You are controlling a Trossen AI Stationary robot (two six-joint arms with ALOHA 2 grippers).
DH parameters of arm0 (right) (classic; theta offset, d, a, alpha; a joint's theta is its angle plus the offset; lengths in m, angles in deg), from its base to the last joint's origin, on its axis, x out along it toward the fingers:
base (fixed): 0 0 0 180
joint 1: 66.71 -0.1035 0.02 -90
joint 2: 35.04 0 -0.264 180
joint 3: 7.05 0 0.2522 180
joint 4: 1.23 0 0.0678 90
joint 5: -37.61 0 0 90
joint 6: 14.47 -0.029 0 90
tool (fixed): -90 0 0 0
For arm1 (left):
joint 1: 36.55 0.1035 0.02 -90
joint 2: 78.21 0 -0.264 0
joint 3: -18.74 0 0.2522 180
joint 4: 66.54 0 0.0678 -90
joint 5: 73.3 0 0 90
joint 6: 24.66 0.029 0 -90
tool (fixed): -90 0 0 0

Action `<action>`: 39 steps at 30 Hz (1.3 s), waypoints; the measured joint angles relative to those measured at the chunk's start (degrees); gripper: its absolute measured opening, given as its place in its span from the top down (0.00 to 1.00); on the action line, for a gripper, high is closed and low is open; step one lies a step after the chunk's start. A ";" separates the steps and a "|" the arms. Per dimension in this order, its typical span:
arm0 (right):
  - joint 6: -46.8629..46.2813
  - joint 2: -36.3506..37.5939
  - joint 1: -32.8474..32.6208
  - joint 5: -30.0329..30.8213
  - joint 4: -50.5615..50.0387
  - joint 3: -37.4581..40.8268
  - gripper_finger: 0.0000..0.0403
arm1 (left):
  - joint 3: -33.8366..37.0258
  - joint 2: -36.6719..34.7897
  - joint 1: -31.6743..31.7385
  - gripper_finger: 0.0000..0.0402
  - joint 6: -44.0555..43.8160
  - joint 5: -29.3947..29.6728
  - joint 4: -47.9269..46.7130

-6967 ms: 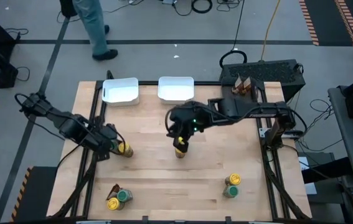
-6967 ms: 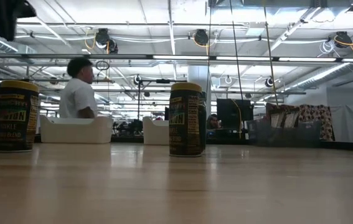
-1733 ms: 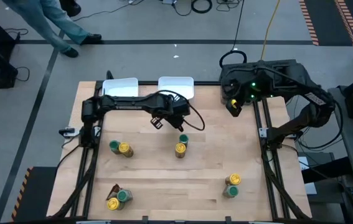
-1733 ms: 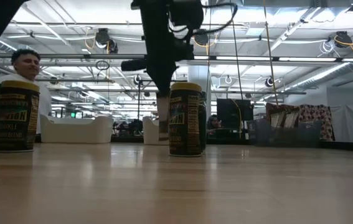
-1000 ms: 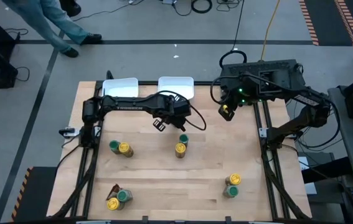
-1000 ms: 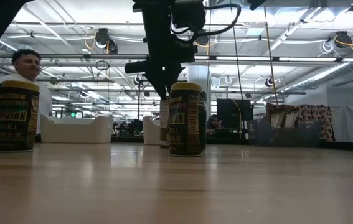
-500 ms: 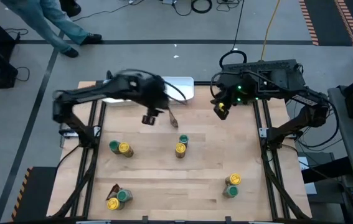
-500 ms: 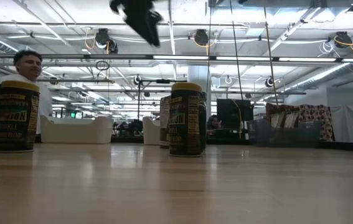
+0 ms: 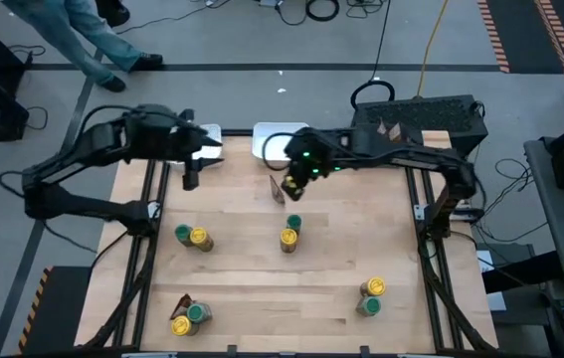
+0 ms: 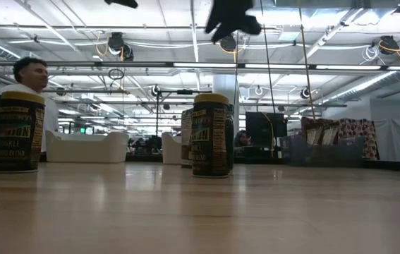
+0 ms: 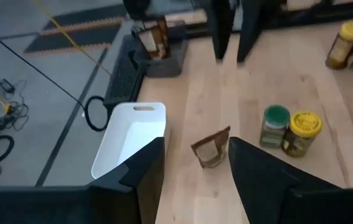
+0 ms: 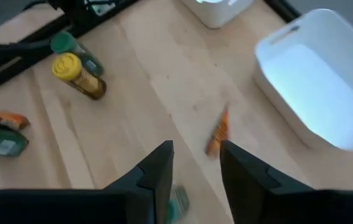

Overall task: Sort spices by type
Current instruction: Put the top orange seasoning bag into the black bin

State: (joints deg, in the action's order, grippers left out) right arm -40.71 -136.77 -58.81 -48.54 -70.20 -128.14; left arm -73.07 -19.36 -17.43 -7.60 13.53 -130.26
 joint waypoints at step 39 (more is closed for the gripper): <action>-7.54 -27.59 3.25 1.42 5.96 -0.04 0.44 | 9.39 -8.63 0.00 0.55 -3.27 0.11 4.91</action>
State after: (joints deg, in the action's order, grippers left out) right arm -48.25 -164.36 -55.55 -47.12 -64.24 -128.18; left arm -63.68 -27.99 -17.43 -10.87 13.64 -125.34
